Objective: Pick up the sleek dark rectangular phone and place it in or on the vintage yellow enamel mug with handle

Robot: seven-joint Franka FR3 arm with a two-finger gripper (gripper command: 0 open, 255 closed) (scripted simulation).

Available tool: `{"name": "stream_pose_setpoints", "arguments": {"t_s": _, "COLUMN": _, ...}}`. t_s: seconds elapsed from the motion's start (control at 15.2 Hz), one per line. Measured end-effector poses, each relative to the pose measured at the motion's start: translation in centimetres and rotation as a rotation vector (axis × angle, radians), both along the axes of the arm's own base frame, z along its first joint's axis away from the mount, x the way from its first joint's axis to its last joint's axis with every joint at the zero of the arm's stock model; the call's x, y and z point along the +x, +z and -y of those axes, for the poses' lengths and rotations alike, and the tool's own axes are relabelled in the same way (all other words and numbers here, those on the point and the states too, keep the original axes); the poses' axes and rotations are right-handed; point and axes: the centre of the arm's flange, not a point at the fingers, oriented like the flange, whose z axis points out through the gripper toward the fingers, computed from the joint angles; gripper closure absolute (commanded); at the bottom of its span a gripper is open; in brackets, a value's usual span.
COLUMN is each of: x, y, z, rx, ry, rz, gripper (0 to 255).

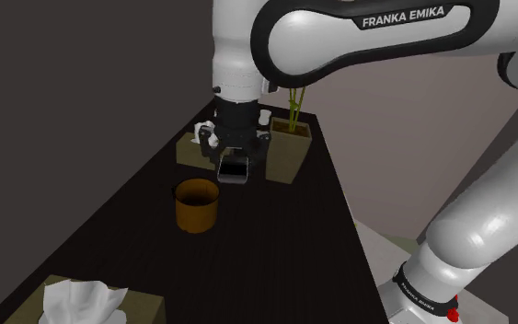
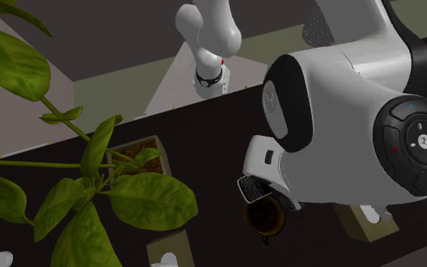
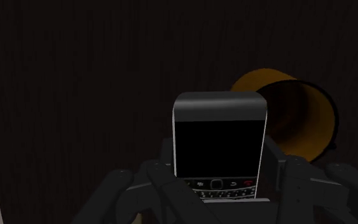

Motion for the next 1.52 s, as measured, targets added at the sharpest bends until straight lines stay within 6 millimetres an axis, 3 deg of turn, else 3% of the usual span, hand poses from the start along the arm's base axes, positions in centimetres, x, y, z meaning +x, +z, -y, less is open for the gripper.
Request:
{"name": "stream_pose_setpoints", "arguments": {"t_s": 0.33, "x": 5.5, "y": 0.7, "z": -4.1, "rx": 0.006, "ry": 0.0, "rz": 0.001, "gripper": 255}}
{"name": "stream_pose_setpoints", "arguments": {"t_s": 0.46, "x": 6.8, "y": 0.3, "z": -5.1, "rx": 0.004, "ry": -0.003, "rz": 0.002, "gripper": 255}}
{"name": "stream_pose_setpoints", "arguments": {"t_s": 1.32, "x": 7.3, "y": -6.5, "z": -5.5, "rx": 0.003, "ry": -0.005, "rz": 0.003, "gripper": 255}}
{"name": "stream_pose_setpoints", "arguments": {"t_s": 1.52, "x": 7.4, "y": -6.9, "z": -5.5, "rx": 0.004, "ry": -0.004, "rz": 0.006, "gripper": 255}}
